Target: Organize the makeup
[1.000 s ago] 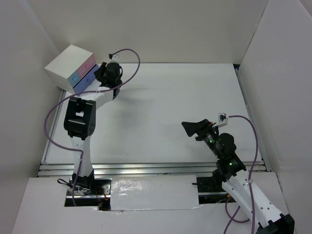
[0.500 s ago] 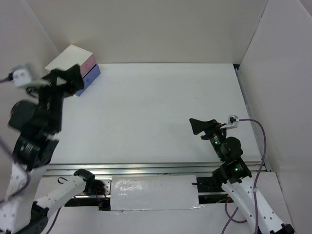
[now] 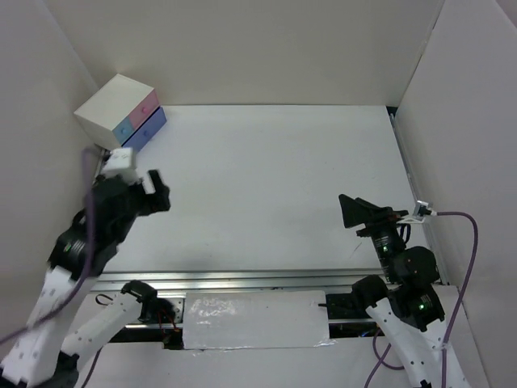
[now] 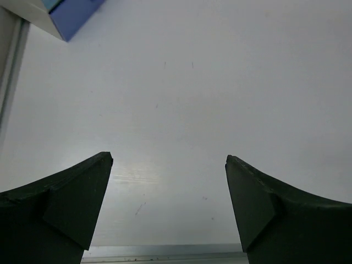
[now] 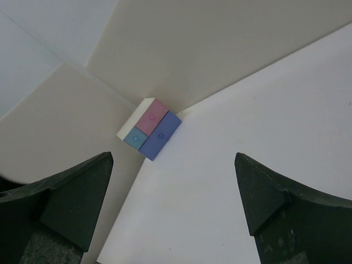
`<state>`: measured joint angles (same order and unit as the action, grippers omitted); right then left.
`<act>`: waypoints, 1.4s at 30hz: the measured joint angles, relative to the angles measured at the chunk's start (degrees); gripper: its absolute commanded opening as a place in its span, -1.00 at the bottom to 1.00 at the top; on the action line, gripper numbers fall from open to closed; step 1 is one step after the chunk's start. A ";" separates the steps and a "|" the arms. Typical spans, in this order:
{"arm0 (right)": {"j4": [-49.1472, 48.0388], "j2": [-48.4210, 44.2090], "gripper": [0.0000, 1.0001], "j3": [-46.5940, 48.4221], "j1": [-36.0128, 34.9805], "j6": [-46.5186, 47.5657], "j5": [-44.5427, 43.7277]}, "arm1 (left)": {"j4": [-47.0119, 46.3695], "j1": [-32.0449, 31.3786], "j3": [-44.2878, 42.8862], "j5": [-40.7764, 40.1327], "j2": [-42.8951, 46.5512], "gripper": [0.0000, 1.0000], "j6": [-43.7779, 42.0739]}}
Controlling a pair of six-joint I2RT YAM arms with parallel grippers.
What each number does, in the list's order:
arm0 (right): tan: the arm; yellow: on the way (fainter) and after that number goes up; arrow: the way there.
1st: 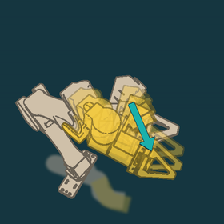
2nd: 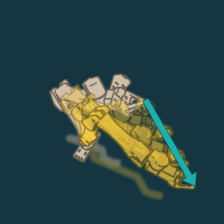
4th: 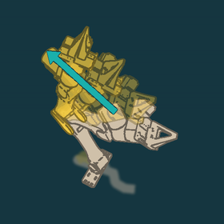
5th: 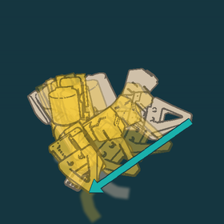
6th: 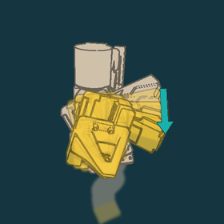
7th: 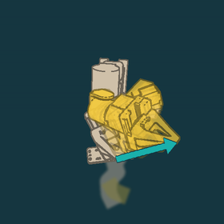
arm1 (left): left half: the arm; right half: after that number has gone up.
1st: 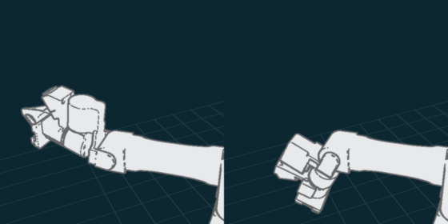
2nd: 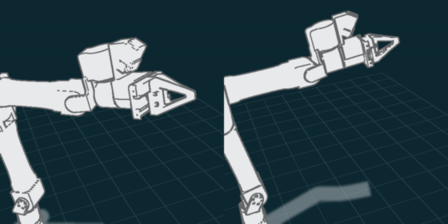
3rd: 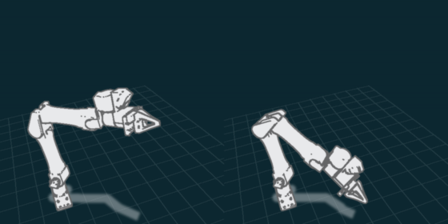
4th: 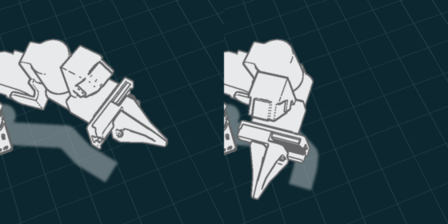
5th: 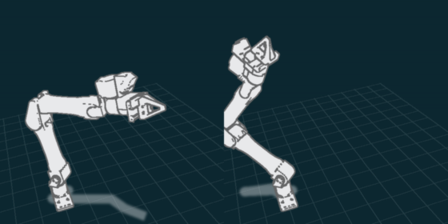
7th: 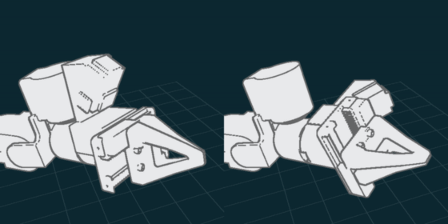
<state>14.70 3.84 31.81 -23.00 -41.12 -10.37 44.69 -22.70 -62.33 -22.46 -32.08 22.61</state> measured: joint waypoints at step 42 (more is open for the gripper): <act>-13.55 -3.34 1.00 -24.94 -0.87 -12.24 25.51 | -56.61 18.27 -46.16 -27.52 -115.69 -1.00 -59.12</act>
<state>1.15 0.49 6.87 -23.88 -53.36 15.14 -11.92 -4.43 -108.49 -49.98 -147.76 -36.51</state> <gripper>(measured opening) 0.998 0.025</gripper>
